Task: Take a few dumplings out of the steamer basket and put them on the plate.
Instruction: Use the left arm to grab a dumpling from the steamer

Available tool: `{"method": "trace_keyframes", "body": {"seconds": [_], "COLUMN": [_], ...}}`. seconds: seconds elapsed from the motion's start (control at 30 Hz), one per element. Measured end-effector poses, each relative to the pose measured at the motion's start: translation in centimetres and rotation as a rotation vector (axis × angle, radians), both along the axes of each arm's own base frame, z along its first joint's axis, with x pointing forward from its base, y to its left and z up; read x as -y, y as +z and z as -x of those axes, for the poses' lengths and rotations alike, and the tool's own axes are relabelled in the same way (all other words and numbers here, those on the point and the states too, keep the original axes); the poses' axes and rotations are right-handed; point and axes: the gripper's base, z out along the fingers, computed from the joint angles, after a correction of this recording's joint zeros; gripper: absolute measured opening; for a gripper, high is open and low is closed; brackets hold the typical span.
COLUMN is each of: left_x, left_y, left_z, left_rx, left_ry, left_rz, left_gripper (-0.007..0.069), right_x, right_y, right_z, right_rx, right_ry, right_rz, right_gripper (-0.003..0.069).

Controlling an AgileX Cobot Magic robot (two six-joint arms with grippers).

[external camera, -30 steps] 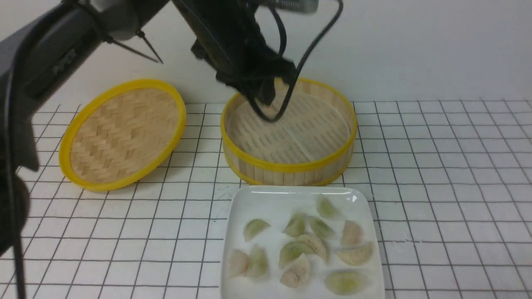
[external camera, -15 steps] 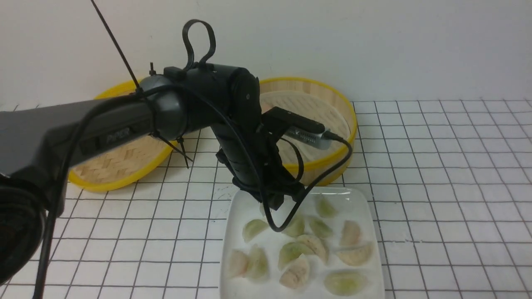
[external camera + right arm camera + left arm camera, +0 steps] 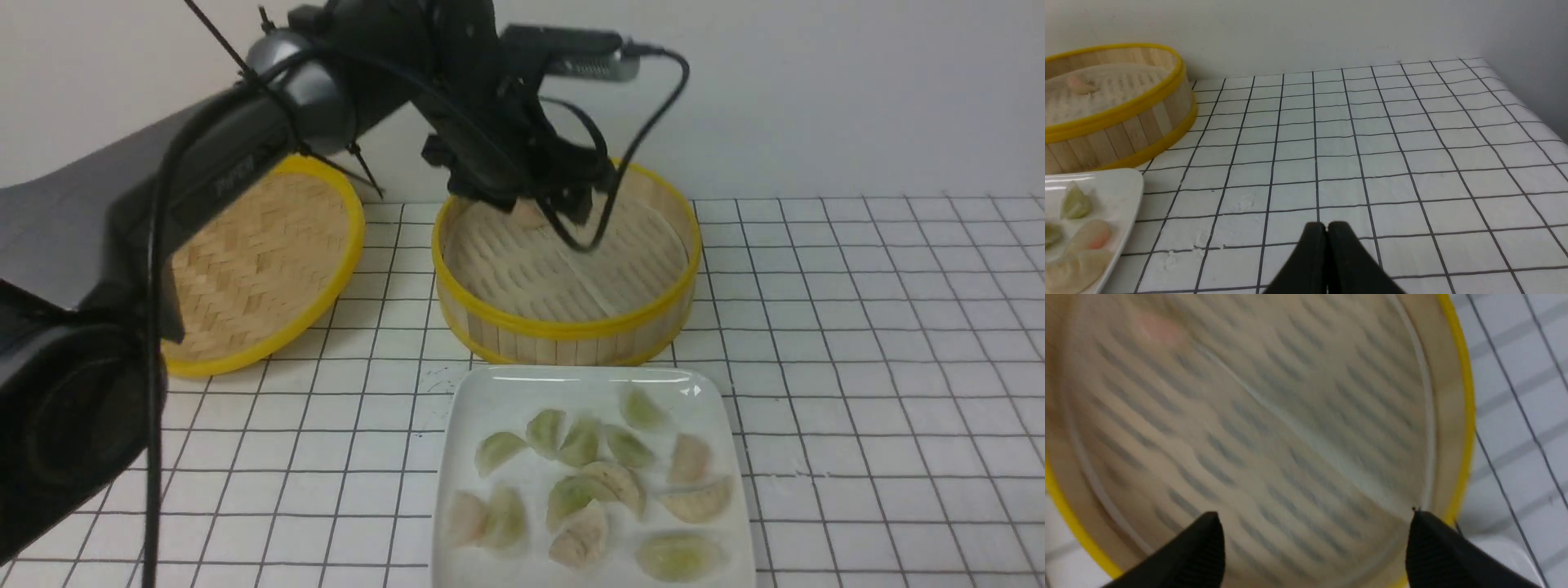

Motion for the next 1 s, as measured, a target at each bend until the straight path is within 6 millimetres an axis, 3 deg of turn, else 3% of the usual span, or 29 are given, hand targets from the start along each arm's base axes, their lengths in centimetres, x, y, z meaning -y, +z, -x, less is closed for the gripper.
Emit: {"method": "trace_keyframes", "body": {"seconds": [0.1, 0.13, 0.2, 0.3, 0.43, 1.0], "left_x": [-1.2, -1.4, -1.6, -1.3, -0.9, -0.5], "left_y": [-1.3, -1.4, -3.8, -6.1, -8.5, -13.0], "left_z": [-3.6, -3.8, -6.1, -7.3, -7.9, -9.0], "left_rx": [0.031, 0.031, 0.062, 0.084, 0.111, 0.264], "left_ry": [0.028, 0.03, 0.003, -0.041, -0.135, -0.418], "left_rz": [0.028, 0.032, 0.044, 0.037, -0.005, -0.179], "left_gripper": [0.0519, 0.0519, 0.0519, 0.0519, 0.0519, 0.0519], "right_x": [0.0, 0.0, 0.0, 0.0, 0.0, 0.0], "right_y": [0.0, 0.0, 0.0, 0.0, 0.0, 0.0], "right_z": [0.0, 0.0, 0.0, 0.0, 0.0, 0.0], "right_rx": [0.0, 0.0, 0.0, 0.0, 0.0, 0.0], "right_ry": [0.0, 0.0, 0.0, 0.0, 0.0, 0.0], "right_rz": [0.0, 0.0, 0.0, 0.0, 0.0, 0.0], "right_gripper": [-0.0015, -0.0015, -0.0015, -0.0015, -0.0015, -0.0015]}}
